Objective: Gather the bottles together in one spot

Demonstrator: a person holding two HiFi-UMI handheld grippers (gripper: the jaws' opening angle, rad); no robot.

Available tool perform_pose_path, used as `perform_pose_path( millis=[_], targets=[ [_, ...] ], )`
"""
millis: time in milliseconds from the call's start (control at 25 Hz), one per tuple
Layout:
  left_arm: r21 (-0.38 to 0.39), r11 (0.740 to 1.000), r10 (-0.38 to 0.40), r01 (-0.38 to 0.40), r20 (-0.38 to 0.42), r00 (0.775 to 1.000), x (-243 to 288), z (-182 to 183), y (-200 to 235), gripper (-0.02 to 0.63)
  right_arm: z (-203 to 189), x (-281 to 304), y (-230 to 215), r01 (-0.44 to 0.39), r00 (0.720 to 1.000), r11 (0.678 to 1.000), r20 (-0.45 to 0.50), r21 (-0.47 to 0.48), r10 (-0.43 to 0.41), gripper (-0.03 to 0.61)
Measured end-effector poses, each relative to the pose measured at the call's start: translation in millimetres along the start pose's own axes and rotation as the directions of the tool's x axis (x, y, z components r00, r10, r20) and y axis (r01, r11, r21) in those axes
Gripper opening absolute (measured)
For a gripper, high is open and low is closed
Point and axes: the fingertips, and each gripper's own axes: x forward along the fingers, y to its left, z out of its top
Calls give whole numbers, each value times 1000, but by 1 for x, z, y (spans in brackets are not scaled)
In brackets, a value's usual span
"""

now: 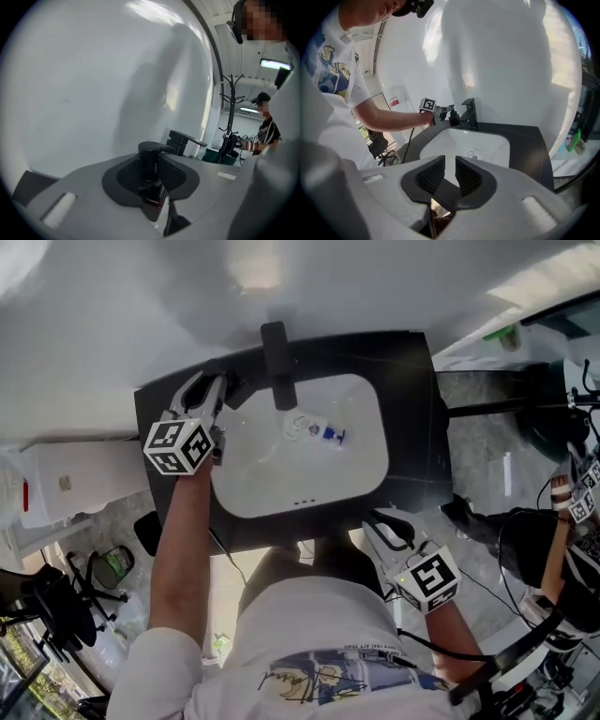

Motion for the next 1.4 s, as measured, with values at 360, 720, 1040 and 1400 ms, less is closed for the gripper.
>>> perform_pose_path(
  millis=[360,720,1040,1400],
  targets=[
    [187,982,-24,34,-57,998,44,-10,4,86,-14,-17,-14,74,997,996,-17,53,-73,69],
    [240,970,-11,29,-74,997,35,-20,5,116,-10,-14,-8,75,997,996,9,54,-76,69],
    [284,959,37,-16,-66,997,10,-11,7,178,-6,-10,1,51,998,998,32,45,-53,69],
    [347,936,0,59,-168,986,-48,-48,-26,167,-3,-18,-7,87,990,995,109,58,-93,69]
  ],
)
